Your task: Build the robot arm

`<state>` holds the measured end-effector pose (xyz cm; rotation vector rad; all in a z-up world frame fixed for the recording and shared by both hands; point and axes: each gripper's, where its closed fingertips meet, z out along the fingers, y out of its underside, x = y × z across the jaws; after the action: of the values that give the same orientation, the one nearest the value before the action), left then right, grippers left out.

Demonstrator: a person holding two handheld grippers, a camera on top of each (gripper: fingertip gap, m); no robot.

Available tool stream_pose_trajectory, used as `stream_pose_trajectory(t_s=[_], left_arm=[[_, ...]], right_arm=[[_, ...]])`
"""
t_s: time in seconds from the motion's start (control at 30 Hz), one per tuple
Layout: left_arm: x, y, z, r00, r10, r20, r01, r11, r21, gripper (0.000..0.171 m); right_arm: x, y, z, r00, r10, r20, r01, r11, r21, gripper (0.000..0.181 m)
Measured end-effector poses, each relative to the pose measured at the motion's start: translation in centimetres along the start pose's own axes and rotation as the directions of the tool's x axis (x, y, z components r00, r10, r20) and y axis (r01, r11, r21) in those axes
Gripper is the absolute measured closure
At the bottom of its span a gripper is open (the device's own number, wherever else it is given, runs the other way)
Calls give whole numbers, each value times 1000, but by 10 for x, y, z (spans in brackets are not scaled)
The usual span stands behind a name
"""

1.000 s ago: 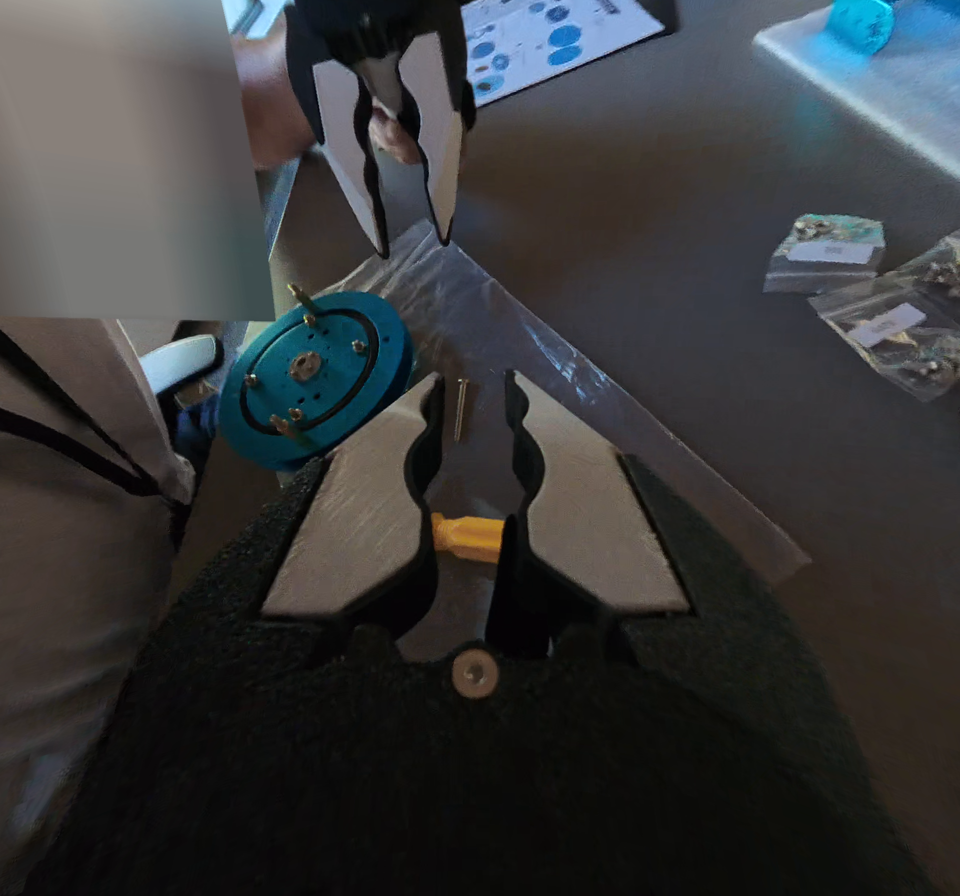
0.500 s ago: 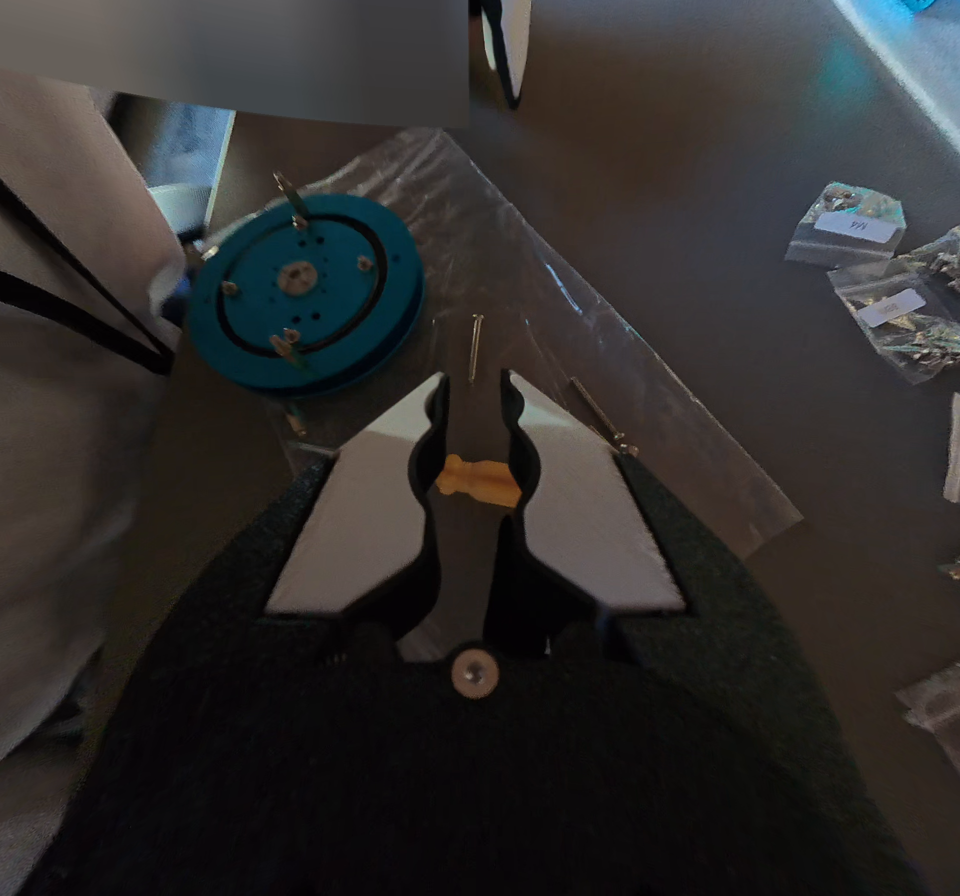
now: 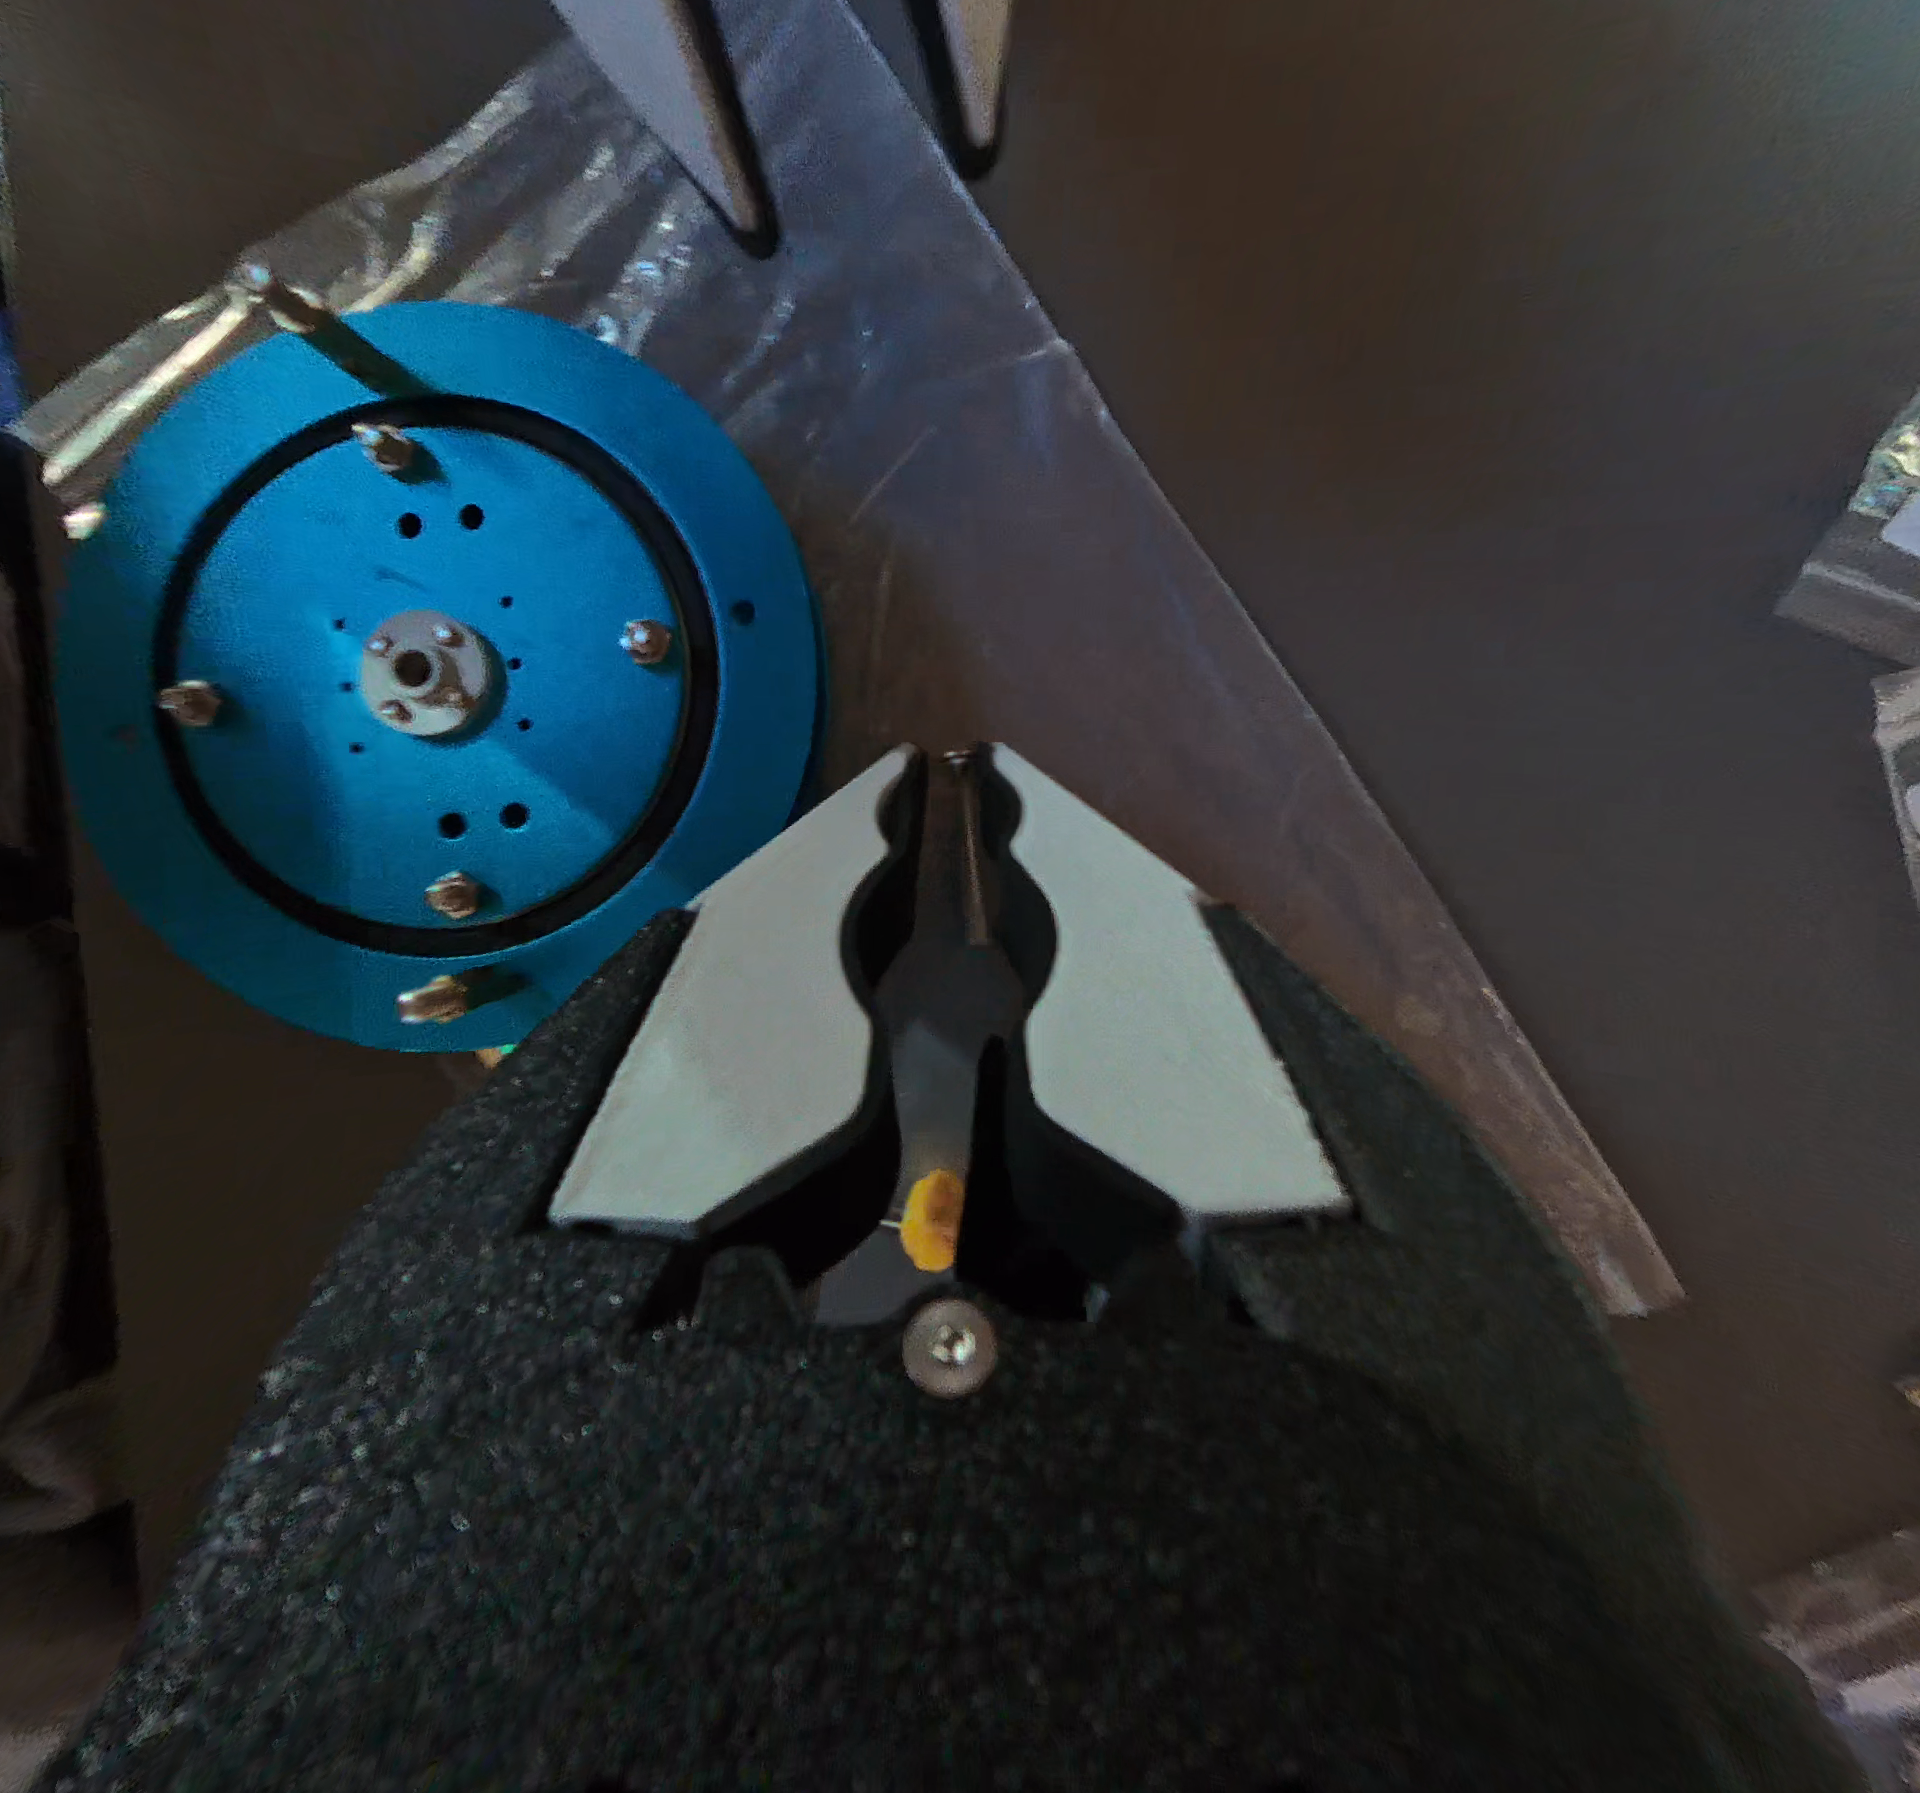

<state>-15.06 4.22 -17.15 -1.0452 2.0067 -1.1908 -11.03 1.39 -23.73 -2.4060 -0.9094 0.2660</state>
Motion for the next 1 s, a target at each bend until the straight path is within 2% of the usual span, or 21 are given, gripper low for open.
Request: stream_pose_trajectory(t_s=[0.2,0.3,0.4,0.6,0.83,0.93,1.0], left_arm=[[-5,-3,-5,1000,4,29,-5,1000,24,151],[-1,-4,-4,1000,-6,12,6,999,33,151],[-1,-3,-2,1000,16,27,-17,1000,24,151],[10,-2,4,999,-18,-31,19,1000,17,151],[25,-16,11,979,-144,-143,158,983,94,147],[29,-31,7,960,-191,-204,226,960,164,147],[29,-35,3,953,-198,-231,243,953,184,156]], right_arm=[[5,2,-2,997,73,3,-73,997,34,177],[5,-7,-14,992,122,33,-125,982,144,176],[-10,-26,-32,977,132,168,-178,937,302,177],[-16,-56,-48,913,147,379,-324,826,461,176],[-29,-99,-71,905,58,422,-335,709,620,177],[-32,-107,-72,914,43,402,-318,690,650,177],[-33,-106,-71,915,42,400,-314,697,645,177]])
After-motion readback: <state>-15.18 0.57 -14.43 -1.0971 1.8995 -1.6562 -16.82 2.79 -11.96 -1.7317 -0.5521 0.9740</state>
